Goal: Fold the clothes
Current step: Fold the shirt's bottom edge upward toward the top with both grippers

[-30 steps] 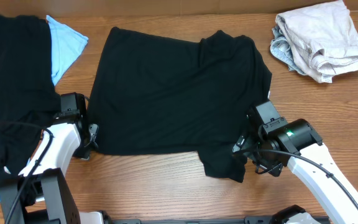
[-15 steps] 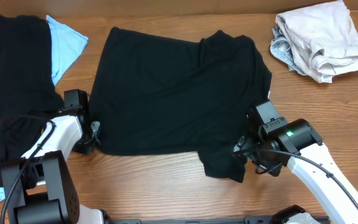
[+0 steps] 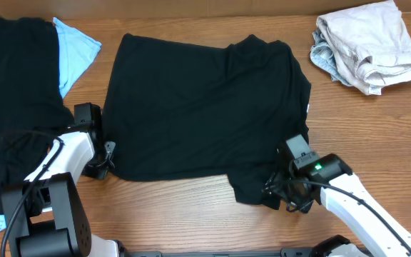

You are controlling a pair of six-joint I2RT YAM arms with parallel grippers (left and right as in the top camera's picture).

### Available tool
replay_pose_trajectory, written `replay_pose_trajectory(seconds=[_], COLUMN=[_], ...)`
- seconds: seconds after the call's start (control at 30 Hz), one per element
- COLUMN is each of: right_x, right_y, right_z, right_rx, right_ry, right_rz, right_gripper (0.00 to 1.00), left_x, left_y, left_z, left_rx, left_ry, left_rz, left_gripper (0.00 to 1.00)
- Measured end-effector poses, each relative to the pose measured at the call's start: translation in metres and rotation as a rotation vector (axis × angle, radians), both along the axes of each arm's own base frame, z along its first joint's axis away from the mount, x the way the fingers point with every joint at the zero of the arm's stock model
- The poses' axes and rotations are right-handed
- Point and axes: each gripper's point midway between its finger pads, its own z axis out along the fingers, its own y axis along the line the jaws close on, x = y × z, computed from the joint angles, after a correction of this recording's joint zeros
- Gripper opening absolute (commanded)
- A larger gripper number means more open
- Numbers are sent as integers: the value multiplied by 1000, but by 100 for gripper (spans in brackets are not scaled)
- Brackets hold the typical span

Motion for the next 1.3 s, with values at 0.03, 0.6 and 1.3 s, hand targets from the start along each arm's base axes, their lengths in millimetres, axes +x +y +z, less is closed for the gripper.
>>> replay_pose_trajectory(seconds=[0.03,0.6,1.3], right_x=[-2,-24,-2], right_y=[0,9,2], right_z=[-5,-47,37], right_rx=[7,67,-17], right_ry=[5,108,120], right_rz=[0,-3,41], right_gripper=[68,20,4], left_x=[0,-7,-40], left_y=[0,-1,8], left_z=[0,0,26], left_rx=[0,-3,-98], left_ry=[0,32,319], left_rz=[0,-14,-307], left_gripper=[4,7,4])
